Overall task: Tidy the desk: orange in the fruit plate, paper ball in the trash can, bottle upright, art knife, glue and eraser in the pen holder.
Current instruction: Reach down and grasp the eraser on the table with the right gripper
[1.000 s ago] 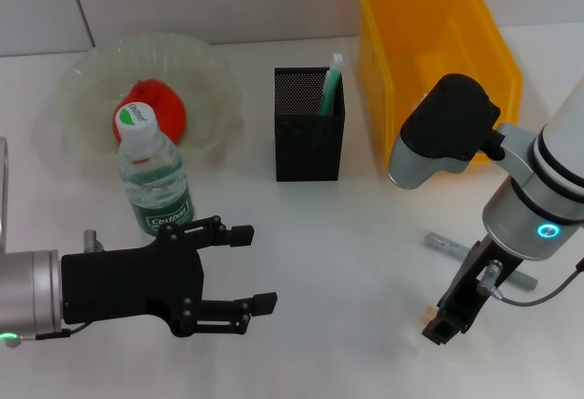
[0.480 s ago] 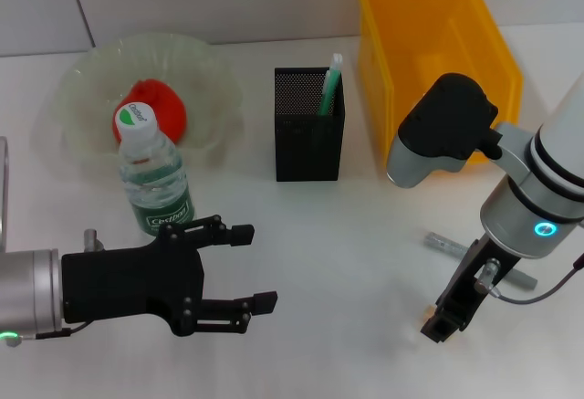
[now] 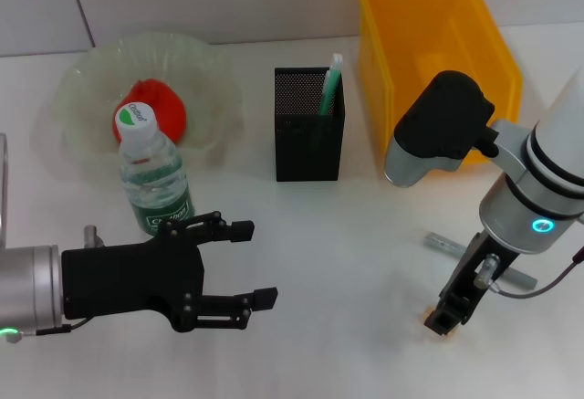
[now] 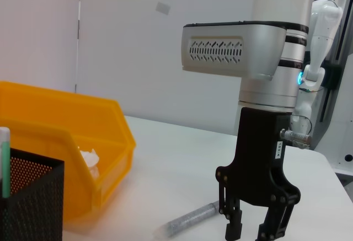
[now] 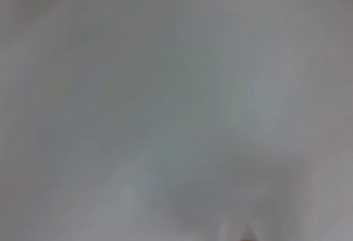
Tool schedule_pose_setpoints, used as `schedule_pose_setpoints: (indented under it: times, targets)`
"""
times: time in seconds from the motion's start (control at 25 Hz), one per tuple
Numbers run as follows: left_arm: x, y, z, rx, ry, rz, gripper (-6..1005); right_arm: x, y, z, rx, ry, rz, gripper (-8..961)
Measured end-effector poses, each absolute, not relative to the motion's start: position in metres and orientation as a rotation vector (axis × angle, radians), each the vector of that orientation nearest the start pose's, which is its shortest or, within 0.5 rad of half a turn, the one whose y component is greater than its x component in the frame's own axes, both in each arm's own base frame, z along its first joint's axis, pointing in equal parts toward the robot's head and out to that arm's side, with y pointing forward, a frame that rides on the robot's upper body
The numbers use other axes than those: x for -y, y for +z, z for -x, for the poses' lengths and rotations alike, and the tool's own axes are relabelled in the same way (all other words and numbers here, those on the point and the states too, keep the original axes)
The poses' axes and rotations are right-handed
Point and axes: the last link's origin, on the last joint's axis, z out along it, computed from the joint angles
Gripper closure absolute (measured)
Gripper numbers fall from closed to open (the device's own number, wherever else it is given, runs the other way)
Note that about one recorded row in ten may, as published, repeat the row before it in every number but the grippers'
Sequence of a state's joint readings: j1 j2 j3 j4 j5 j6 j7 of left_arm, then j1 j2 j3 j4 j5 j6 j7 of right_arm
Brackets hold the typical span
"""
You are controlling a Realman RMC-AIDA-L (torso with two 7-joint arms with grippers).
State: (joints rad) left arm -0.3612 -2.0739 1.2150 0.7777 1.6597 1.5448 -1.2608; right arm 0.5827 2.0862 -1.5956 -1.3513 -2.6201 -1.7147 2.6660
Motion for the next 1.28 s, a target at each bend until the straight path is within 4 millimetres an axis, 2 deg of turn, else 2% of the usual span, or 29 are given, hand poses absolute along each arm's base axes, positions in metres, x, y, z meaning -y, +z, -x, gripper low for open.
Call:
schedule_pose_setpoints:
  times: [0.8, 1.04, 1.16, 1.28]
  targets:
    - [-0.288, -0.036, 0.238, 0.309, -0.749, 2.922, 137, -0.312, -0.035, -0.186, -0.967, -0.870, 2.678, 621]
    - [-0.289, -0.035, 0.238, 0.308, -0.749, 2.918, 137, -0.312, -0.040, -0.184, -0.951, -0.891, 2.689, 676]
    - [-0.289, -0.035, 0.238, 0.308, -0.749, 2.917, 137, -0.313, -0.042, -0.185, -0.958, -0.894, 2.693, 764]
    - [-0.289, -0.035, 0.238, 0.307, -0.749, 2.917, 137, -0.313, -0.043, -0.186, -0.962, -0.897, 2.695, 773]
